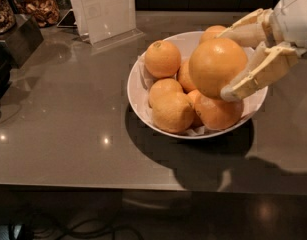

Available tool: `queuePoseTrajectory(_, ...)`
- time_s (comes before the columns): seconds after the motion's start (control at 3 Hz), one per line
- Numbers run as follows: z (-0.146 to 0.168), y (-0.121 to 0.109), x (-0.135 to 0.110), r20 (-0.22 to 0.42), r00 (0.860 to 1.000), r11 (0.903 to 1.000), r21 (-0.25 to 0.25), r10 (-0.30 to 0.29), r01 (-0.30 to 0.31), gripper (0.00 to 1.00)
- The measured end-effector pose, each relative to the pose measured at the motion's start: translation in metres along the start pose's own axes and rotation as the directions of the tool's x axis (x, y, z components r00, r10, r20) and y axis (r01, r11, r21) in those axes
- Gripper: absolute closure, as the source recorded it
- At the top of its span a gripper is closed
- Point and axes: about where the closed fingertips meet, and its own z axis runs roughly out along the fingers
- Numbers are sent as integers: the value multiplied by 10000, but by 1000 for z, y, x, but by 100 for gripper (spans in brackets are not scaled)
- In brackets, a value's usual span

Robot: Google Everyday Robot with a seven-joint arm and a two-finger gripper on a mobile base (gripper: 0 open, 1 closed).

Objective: Pick orange from white bowl

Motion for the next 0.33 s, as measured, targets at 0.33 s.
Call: queuePoseTrajectory(0.33,0,0,0,0,10000,10000,0,0,0,100)
